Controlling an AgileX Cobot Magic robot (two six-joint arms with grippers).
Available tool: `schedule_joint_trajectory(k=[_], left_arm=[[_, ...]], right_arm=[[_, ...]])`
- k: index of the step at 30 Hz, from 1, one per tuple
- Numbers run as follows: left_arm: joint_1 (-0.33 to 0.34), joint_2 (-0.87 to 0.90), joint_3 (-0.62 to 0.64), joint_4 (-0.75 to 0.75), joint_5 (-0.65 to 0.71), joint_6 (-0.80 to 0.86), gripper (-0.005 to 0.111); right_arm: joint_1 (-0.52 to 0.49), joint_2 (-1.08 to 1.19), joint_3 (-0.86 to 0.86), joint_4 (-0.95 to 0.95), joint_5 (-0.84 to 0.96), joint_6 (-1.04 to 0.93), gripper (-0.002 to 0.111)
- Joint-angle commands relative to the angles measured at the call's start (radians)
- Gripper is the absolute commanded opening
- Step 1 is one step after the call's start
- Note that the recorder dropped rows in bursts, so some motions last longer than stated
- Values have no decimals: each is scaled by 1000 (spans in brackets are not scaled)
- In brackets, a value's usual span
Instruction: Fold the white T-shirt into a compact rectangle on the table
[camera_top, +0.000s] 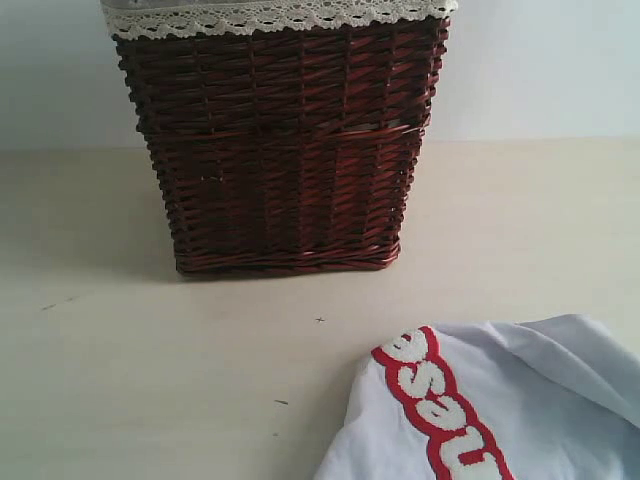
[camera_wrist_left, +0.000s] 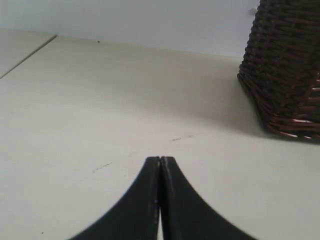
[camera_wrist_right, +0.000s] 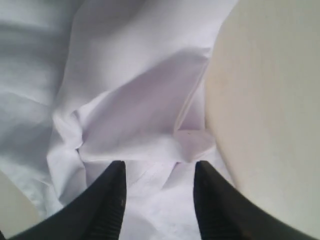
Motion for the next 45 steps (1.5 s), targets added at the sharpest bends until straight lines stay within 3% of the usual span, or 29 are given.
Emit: schedule_joint_trajectory(k=[1,14,17,21,26,29,34,41,45], left_arm=[[-3,-6,-4,0,-13,-2,0],[-3,-6,-4,0,-13,-2,0],[-3,-6,-4,0,-13,-2,0],[-3,-6,-4,0,-13,-2,0],[-3,-6,-4,0,-13,-2,0],[-3,-6,-4,0,-13,-2,0],[-3,-6,-4,0,-13,-2,0],[-3,-6,-4,0,-13,-2,0],[-3,-6,-4,0,-13,-2,0]], right_arm=[[-1,2,-11,-8,-31,-61,42],[-1,119,-11,116,-111,-133,41],[-1,119,-11,125,-90,-200,27],[-1,119,-11,109,-79,-210,0],[-1,119,-26,109,-108,-212,0],[-1,116,-54,109,-274,-189,0],[-1,132,-113,123,-700,-91,0],[-1,261,-205,127,-754,-91,0],[-1,351,-213,127,-941,-91,0]])
